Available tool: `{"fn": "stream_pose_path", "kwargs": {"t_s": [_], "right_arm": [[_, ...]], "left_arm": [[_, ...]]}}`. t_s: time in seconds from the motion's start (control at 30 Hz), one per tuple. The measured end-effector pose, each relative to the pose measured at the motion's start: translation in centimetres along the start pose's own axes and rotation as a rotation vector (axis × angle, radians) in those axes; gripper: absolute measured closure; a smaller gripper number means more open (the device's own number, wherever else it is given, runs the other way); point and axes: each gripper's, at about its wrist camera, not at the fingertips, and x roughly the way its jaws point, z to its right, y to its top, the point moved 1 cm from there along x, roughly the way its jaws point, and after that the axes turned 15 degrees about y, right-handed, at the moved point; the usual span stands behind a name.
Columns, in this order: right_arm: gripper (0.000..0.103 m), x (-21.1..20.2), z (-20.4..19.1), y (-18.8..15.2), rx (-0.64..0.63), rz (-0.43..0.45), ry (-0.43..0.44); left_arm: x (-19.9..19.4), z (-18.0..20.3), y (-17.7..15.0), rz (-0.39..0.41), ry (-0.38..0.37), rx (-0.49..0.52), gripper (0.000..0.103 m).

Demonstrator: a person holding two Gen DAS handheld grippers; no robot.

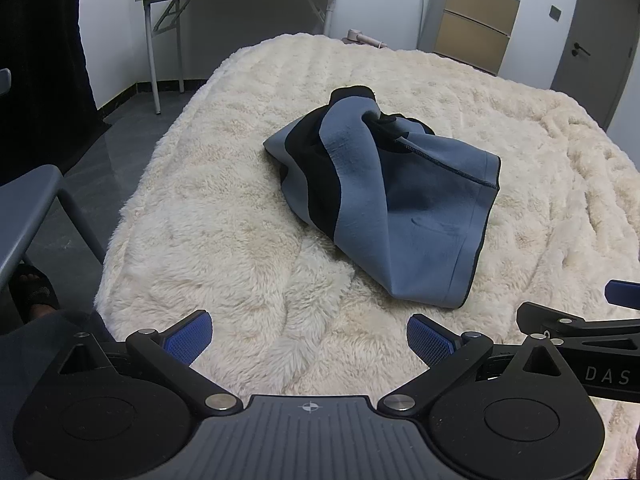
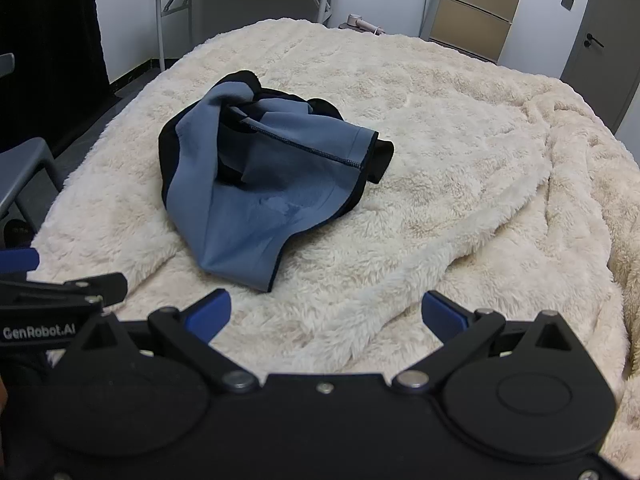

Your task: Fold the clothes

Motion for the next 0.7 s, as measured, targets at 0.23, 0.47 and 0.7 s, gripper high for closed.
{"fn": "stream_pose_path", "kwargs": {"t_s": [0.23,0.47,0.7], "right_arm": [[0.0,0.04,-0.02,0.11,0.003,-0.004,0.001],[0.0,0.2,-0.01,0.5,-0.005,-0.005,-0.005],[0.0,0.34,0.07,0.49,-0.007,-0.003,-0.004]], "left_arm": [[0.21,-0.3,0.19,-0.008,-0.007,-0.004,0.0],[0.22,-0.47,0.07,-0.005,-0.01,-0.002,0.0],[0.22,-0.48,0.14,-0.003,-0.003,0.001,0.001]]}}
